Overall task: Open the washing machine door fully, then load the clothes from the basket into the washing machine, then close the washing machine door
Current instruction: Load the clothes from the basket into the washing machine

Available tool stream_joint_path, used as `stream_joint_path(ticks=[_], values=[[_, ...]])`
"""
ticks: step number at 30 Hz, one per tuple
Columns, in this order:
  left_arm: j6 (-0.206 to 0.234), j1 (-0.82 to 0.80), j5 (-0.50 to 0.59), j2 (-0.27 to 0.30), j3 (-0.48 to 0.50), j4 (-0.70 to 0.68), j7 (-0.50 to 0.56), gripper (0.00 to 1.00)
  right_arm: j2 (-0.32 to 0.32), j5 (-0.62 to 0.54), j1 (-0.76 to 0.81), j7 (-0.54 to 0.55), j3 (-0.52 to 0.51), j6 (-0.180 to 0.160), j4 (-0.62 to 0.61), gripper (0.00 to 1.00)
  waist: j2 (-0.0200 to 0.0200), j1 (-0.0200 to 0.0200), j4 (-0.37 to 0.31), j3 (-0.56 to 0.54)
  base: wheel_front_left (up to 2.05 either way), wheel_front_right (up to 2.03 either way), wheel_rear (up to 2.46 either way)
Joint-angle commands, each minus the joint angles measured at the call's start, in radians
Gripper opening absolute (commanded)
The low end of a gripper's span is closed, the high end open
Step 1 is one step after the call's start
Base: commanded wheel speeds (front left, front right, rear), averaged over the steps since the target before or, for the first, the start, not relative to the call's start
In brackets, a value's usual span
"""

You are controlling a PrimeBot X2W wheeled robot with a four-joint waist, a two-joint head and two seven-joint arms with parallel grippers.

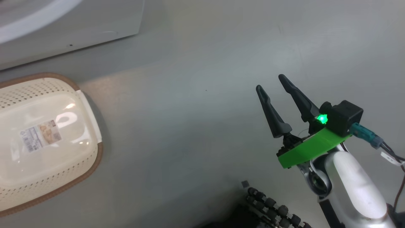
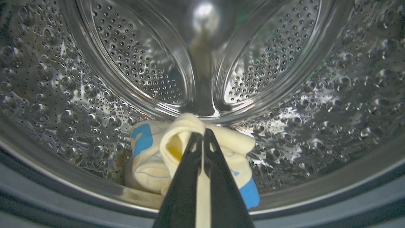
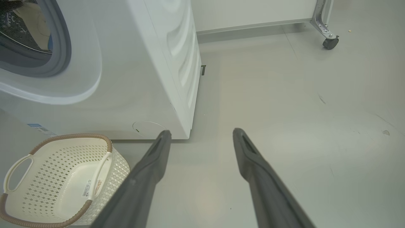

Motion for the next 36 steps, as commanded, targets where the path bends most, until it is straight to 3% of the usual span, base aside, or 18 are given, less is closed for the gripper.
stream_joint_path(ticks=[1, 5, 10, 15, 16, 18, 36], values=[[0.008, -0.057, 0.020, 0.068, 0.043, 0.001, -0.057, 0.00, -0.002, 0.009, -0.005, -0.014, 0.020, 0.000, -0.019, 1.00, 0.0000, 0.0000, -0.040, 0.037, 0.00, 0.00, 0.00], [0.015, -0.138, 0.083, 0.086, 0.032, 0.074, -0.173, 0.00, 0.001, 0.015, -0.016, -0.023, 0.036, 0.000, -0.012, 1.00, 0.0000, 0.0000, -0.077, 0.065, 0.00, 0.00, 0.00], [0.025, -0.232, 0.134, 0.095, 0.012, 0.168, -0.245, 0.00, 0.001, 0.024, -0.024, -0.030, 0.061, 0.000, 0.004, 1.00, 0.0000, 0.0000, -0.122, 0.087, 0.00, 0.00, 0.00], [0.051, -0.291, 0.122, 0.054, 0.020, 0.283, -0.268, 0.00, -0.019, 0.021, 0.002, -0.034, 0.046, 0.000, 0.010, 1.00, 0.0000, 0.0000, -0.125, 0.082, 0.00, 0.00, 0.00], [0.054, -0.298, 0.118, 0.044, 0.022, 0.305, -0.272, 0.25, -0.023, 0.019, 0.009, -0.033, 0.041, 0.000, 0.010, 1.00, 0.0000, 0.0000, -0.123, 0.079, 0.00, 0.00, 0.00], [0.053, -0.313, 0.110, 0.025, 0.020, 0.349, -0.268, 1.00, -0.031, 0.018, 0.020, -0.029, 0.032, 0.000, -0.001, 1.00, 0.0000, 0.0000, -0.118, 0.078, 0.00, 0.00, 0.00], [0.004, -0.240, 0.113, -0.095, -0.034, 0.513, -0.341, 1.00, -0.043, -0.016, 0.035, 0.013, -0.020, 0.000, -0.063, 1.00, 0.0000, 0.0000, -0.002, -0.011, 0.00, 0.00, 0.00]])
